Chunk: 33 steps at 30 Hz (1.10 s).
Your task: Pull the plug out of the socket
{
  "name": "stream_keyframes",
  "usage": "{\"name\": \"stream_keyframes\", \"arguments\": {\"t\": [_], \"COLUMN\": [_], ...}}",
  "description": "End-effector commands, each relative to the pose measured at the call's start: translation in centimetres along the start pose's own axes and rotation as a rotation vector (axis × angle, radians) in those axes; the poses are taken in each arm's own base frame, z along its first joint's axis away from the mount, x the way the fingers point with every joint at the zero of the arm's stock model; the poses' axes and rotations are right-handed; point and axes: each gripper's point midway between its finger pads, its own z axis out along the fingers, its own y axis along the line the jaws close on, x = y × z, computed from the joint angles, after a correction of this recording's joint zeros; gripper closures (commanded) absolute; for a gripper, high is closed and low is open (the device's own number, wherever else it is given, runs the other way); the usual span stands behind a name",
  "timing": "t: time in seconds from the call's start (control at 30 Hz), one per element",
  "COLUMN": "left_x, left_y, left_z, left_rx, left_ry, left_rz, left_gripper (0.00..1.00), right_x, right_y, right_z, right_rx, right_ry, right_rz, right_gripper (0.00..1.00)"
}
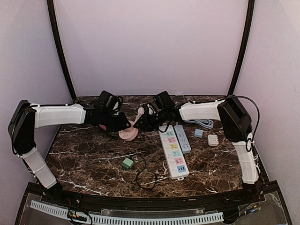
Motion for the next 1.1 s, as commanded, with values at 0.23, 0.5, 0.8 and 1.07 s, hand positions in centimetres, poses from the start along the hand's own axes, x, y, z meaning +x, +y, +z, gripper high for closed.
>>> {"name": "stream_keyframes", "arguments": {"t": [0.23, 0.5, 0.8, 1.07], "left_x": [-1.8, -1.4, -3.5, -5.6], "left_y": [-3.3, -3.0, 0.4, 6.3], "left_z": [-2.7, -2.6, -5.5, -9.4], "left_rx": [0.211, 0.152, 0.059, -0.121], "left_ry": [0.023, 0.007, -0.075, -0.175], "left_rz": [-0.034, 0.006, -0.078, -0.156], "left_gripper": [0.89, 0.90, 0.90, 0.90], "right_x": [-0.1, -0.3, -1.1, -2.9], "right_y": [-7.2, -7.3, -5.5, -0.9], "right_z": [0.4, 0.4, -0.9, -4.4], "right_rx": [0.218, 0.227, 0.211, 0.182], "right_ry": [-0.049, -0.048, -0.065, -0.137], "right_rz": [0.066, 0.056, -0.017, -0.168], "right_gripper": [0.96, 0.96, 0.84, 0.41]}}
